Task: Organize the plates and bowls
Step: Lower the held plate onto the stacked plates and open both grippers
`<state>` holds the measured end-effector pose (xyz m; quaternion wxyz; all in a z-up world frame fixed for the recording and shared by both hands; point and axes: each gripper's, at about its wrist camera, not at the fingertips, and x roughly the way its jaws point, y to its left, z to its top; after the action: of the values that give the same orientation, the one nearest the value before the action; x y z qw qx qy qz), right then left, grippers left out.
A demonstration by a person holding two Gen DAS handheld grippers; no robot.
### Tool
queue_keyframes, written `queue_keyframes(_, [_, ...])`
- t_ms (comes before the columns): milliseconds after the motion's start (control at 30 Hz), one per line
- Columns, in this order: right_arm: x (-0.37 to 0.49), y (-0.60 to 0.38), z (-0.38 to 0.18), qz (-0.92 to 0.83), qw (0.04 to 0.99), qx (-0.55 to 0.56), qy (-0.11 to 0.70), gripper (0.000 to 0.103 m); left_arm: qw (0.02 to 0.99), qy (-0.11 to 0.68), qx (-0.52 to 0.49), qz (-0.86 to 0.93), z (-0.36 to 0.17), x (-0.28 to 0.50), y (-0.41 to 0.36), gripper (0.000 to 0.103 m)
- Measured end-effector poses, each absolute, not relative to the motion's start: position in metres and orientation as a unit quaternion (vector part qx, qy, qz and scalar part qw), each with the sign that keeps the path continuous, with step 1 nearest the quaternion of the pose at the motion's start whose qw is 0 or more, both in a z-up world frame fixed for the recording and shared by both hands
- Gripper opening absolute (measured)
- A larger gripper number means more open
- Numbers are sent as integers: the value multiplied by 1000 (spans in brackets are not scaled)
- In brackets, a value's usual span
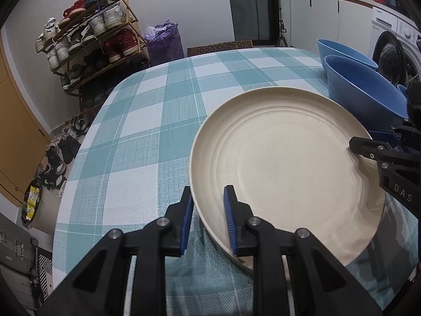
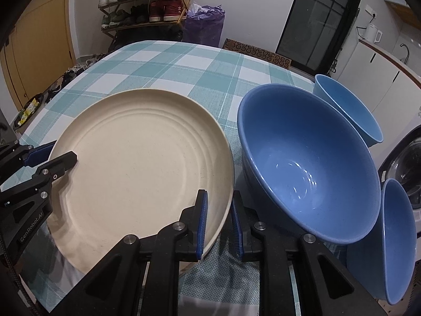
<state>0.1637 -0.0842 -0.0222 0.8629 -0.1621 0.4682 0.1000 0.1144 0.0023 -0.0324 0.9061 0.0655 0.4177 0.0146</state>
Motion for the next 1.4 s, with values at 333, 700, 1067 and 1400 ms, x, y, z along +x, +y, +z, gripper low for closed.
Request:
queue_keyframes(333, [165,-81,-27,94,861,-171,470,18,907,414,77,16,-34,114,0,21])
queue_keyframes(700, [167,-80,-28,103,856,-165,478,23,905,417,81,12,-34,114,-1,23])
queue_keyframes(1067, [168,-89,-22,125,853,-133,488,30,904,423,63,4,-33,112,6,26])
queue_keyframes(1400, [158,-88,6,166,867,-100,460,66,910,414,3,2,-16,101,30,50])
